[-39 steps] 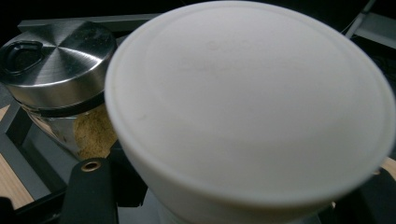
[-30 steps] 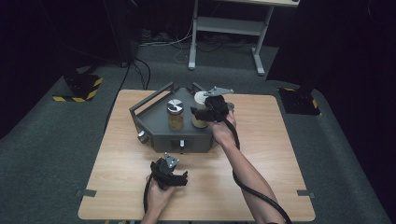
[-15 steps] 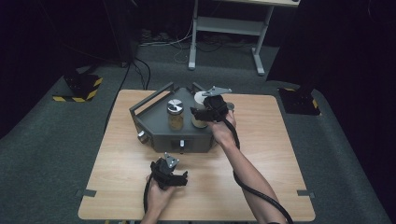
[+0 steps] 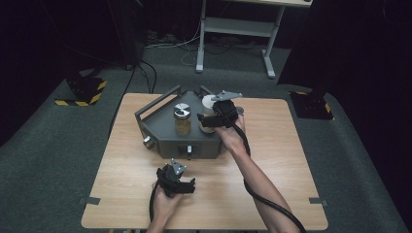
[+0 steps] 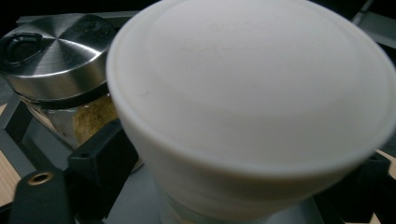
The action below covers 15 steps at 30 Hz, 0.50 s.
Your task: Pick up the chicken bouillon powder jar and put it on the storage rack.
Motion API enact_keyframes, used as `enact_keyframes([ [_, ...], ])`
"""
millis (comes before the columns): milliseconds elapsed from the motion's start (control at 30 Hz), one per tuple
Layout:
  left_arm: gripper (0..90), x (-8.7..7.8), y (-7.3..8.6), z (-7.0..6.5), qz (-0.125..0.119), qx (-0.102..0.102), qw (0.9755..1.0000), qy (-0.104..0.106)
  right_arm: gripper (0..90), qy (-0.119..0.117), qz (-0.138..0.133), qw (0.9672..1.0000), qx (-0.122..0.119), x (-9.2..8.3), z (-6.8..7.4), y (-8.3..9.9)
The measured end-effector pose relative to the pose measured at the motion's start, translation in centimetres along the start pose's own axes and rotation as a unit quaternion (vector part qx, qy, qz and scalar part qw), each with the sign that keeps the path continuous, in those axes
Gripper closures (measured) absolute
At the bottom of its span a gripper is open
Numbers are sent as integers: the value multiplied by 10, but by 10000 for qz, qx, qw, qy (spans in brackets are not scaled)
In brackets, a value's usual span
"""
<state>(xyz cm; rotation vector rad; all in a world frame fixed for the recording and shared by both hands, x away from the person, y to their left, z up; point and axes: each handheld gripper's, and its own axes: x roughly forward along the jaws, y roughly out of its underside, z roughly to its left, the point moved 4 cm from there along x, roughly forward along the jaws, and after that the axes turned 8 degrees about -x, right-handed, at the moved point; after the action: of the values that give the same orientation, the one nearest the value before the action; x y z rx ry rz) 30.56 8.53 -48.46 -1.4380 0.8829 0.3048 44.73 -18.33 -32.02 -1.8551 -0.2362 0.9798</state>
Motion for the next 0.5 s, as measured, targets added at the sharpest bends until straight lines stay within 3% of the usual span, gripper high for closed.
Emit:
enact_keyframes([
  [500,38,0,0,0,-5,-5,10000,1,98,-80,-194,9998,63,-14,-5,18],
])
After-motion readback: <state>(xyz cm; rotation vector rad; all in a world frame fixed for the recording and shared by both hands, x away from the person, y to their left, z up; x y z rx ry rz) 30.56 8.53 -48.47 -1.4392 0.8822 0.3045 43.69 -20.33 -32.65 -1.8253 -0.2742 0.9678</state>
